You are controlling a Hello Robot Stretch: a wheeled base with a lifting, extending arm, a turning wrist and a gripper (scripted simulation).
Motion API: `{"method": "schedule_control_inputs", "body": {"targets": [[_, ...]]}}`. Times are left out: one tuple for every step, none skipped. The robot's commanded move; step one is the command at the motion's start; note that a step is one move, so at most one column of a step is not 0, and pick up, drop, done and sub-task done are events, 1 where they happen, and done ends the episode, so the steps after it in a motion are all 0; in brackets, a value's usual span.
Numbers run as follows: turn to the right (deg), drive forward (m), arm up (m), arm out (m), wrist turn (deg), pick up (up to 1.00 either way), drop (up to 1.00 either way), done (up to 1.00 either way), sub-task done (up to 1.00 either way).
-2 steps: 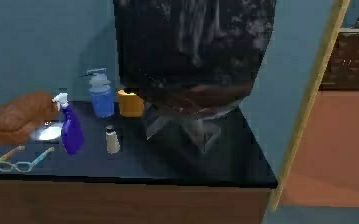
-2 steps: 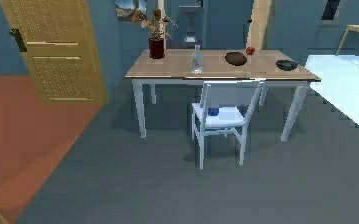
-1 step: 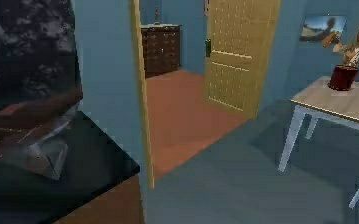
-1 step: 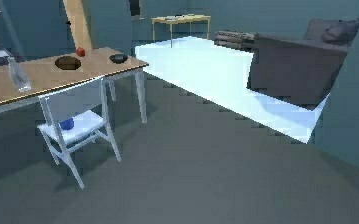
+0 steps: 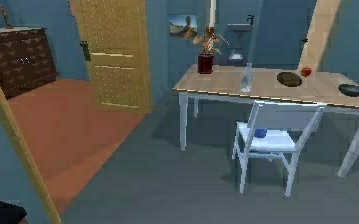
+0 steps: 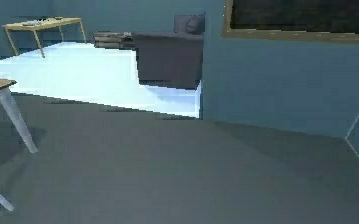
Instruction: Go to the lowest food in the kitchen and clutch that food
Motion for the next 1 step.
{"method": "schedule_control_inputs", "body": {"targets": [[0.0, 0.60, 0.00, 0.00, 0.0, 0.00, 0.00, 0.00, 0.00]]}}
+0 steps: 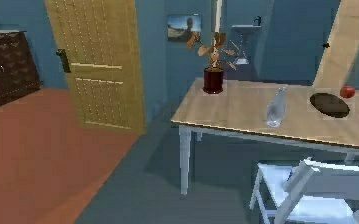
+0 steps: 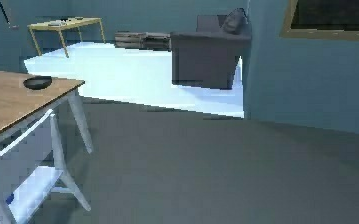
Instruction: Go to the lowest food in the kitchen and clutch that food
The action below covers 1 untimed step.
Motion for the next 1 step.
{"method": "schedule_control_inputs", "body": {"targets": [[12.0, 0.00, 0.00, 0.00, 0.0, 0.00, 0.00, 0.00, 0.00]]}}
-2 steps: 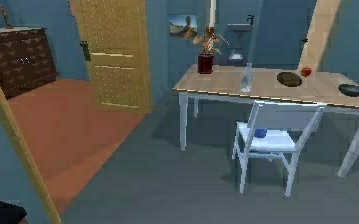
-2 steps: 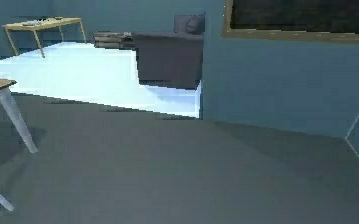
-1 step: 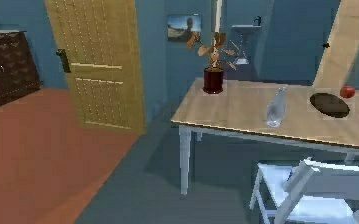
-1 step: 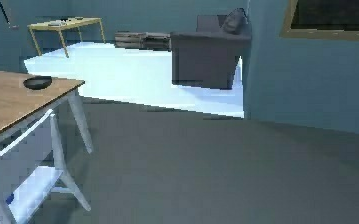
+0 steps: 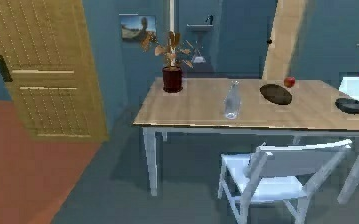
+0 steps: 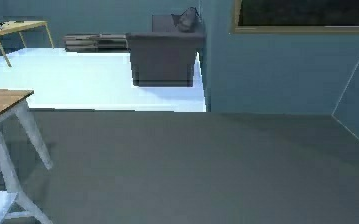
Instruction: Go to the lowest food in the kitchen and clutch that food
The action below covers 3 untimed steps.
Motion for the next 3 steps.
{"method": "schedule_control_inputs", "body": {"targets": [[0.0, 0.55, 0.00, 0.00, 0.0, 0.00, 0.00, 0.00, 0.00], [-45.0, 0.00, 0.00, 0.00, 0.0, 0.00, 0.00, 0.00, 0.00], [45.0, 0.00, 0.00, 0.00, 0.0, 0.00, 0.00, 0.00, 0.00]]}}
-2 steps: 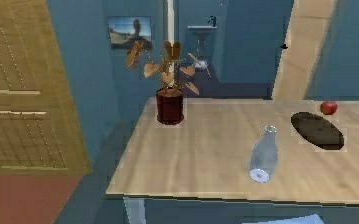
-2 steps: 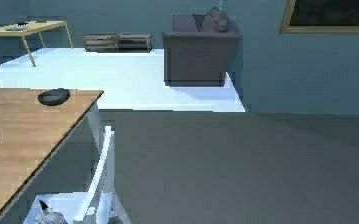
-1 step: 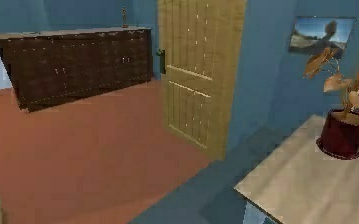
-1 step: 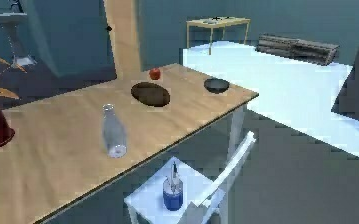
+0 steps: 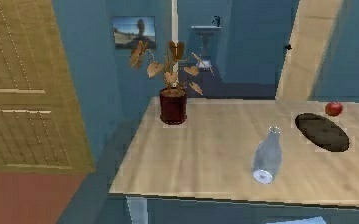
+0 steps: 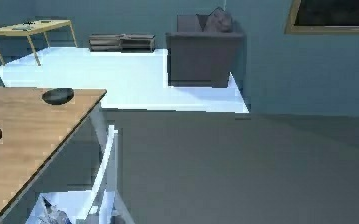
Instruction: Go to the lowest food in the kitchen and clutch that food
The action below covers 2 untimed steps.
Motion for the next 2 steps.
{"method": "schedule_control_inputs", "body": {"targets": [[45.0, 0.00, 0.00, 0.00, 0.0, 0.00, 0.00, 0.00, 0.00], [45.0, 0.00, 0.00, 0.00, 0.0, 0.00, 0.00, 0.00, 0.00]]}}
